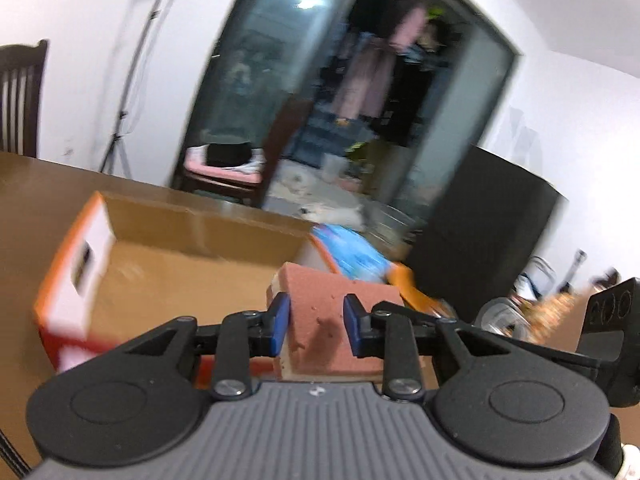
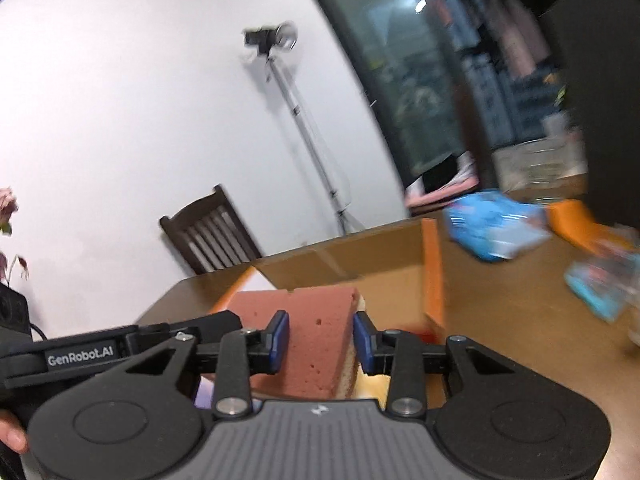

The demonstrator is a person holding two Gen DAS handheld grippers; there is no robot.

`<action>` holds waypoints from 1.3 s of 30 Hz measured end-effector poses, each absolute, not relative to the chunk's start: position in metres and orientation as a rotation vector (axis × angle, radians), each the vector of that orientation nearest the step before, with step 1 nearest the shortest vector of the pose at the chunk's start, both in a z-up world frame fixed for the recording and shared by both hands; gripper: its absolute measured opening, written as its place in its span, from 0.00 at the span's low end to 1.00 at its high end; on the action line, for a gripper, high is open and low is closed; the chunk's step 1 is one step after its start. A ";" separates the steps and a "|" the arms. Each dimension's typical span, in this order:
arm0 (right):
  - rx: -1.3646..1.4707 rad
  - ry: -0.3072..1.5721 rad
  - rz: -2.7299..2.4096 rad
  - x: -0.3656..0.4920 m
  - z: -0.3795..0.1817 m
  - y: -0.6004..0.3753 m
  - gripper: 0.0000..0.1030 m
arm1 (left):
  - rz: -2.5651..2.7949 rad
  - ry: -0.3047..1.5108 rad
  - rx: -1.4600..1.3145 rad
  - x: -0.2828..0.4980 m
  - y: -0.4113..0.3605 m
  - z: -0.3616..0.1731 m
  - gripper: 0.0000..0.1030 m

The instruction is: Organize soft objects

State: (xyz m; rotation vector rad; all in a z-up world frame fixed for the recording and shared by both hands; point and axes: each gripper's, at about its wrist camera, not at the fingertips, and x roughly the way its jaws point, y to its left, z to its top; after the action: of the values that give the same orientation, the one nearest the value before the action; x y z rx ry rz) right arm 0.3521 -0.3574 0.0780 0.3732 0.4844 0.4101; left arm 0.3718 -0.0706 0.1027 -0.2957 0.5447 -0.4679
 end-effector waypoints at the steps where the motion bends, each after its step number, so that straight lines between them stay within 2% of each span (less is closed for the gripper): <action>1: 0.372 0.510 0.425 0.381 0.081 -0.348 0.33 | -0.441 0.552 -0.295 0.394 -0.062 0.105 0.28; 6: 0.415 0.708 0.442 0.522 0.060 -0.295 0.33 | -0.288 0.680 -0.291 0.511 -0.024 0.082 0.27; 9: 0.435 0.827 0.413 0.587 0.029 -0.262 0.35 | -0.224 0.722 -0.206 0.553 -0.017 0.065 0.36; 15: 0.390 0.908 0.369 0.624 0.002 -0.230 0.35 | -0.198 0.707 -0.147 0.570 -0.008 0.067 0.42; 18: 0.386 0.874 0.377 0.607 0.016 -0.235 0.38 | -0.192 0.683 -0.153 0.561 -0.001 0.080 0.44; 20: 0.368 0.846 0.384 0.594 0.031 -0.241 0.44 | -0.184 0.659 -0.145 0.544 0.001 0.095 0.49; 24: 0.327 0.764 0.393 0.548 0.075 -0.265 0.46 | -0.185 0.606 -0.115 0.500 0.001 0.122 0.57; 28: 0.259 0.677 0.392 0.492 0.118 -0.294 0.55 | -0.199 0.543 -0.084 0.446 -0.001 0.154 0.69; 31: 0.196 0.618 0.390 0.445 0.144 -0.314 0.59 | -0.218 0.506 -0.054 0.405 -0.004 0.169 0.73; 32: 0.173 0.596 0.390 0.426 0.151 -0.320 0.61 | -0.227 0.490 -0.048 0.387 -0.006 0.172 0.77; 36: 0.122 0.513 0.385 0.358 0.166 -0.342 0.65 | -0.260 0.453 -0.033 0.325 -0.010 0.175 0.79; 39: 0.104 0.464 0.370 0.309 0.162 -0.355 0.68 | -0.289 0.412 -0.030 0.279 -0.010 0.168 0.86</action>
State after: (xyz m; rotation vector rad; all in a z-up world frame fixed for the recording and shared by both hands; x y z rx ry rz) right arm 0.3093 -0.3555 0.1620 0.1038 0.4637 0.3699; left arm 0.2792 -0.0096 0.1683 -0.0300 0.4119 -0.2893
